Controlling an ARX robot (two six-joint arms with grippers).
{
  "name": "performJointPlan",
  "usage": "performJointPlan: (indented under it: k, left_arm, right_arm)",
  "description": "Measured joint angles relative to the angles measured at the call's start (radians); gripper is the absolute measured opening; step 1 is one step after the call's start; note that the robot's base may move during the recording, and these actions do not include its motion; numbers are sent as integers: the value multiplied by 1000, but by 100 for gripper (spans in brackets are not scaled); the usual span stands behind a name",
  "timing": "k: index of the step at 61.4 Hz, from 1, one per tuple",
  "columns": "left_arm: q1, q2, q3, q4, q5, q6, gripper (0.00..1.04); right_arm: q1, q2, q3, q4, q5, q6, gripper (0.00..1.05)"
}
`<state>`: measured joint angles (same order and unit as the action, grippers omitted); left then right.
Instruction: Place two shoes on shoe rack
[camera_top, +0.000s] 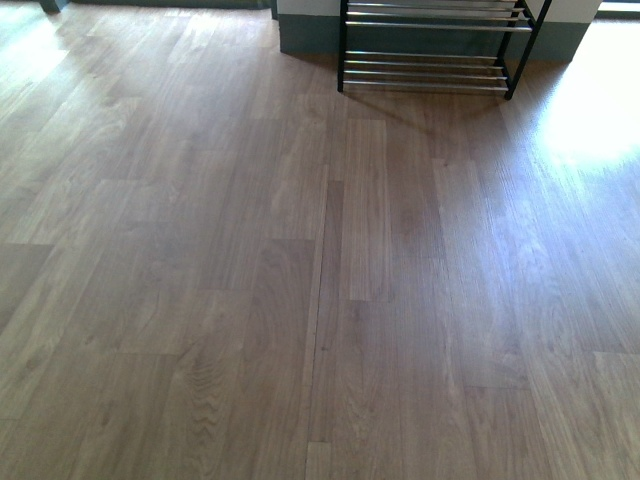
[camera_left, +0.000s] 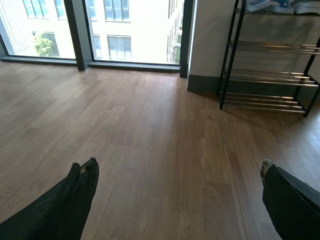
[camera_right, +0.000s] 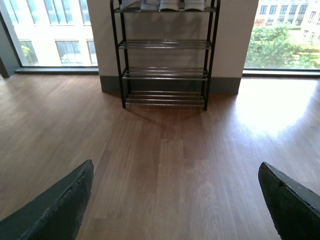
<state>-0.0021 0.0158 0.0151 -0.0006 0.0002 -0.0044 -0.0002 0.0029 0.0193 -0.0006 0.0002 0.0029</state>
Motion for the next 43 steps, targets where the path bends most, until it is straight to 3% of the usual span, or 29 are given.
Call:
performJointPlan:
  k: [43]
  left_arm:
    - [0, 0, 0, 0, 0, 0, 95]
  right_arm:
    - [0, 0, 0, 0, 0, 0, 96]
